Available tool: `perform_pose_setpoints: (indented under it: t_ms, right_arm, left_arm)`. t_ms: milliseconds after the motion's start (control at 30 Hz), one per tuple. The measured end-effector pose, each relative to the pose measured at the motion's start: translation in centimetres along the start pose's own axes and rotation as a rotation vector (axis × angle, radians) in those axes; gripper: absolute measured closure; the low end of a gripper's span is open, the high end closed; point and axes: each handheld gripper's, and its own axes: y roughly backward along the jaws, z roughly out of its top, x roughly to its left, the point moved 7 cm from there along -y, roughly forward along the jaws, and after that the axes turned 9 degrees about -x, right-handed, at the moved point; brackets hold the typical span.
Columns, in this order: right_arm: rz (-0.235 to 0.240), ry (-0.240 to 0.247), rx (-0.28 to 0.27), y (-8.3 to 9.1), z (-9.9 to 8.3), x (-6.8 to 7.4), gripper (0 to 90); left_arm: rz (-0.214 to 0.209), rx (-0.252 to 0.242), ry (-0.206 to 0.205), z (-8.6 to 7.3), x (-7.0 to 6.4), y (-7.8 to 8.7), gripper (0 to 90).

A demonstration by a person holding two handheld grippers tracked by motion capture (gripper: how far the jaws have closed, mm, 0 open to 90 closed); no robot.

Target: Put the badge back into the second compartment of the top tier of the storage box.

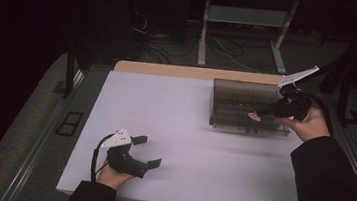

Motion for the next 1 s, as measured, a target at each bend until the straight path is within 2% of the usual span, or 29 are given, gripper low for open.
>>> perform_pose_setpoints:
  t_ms: [633,1000]
  right_arm:
    - [-0.008,-0.026,0.017,-1.8,-0.3,-1.8,87.1]
    - [-0.002,-0.036,0.047,-3.0,-0.7,-2.0,87.1]
  left_arm:
    - [0.0,0.004,-0.003,0.0,0.0,0.0,0.0]
    - [-0.002,0.006,0.0,-0.1,0.0,0.0,0.0]
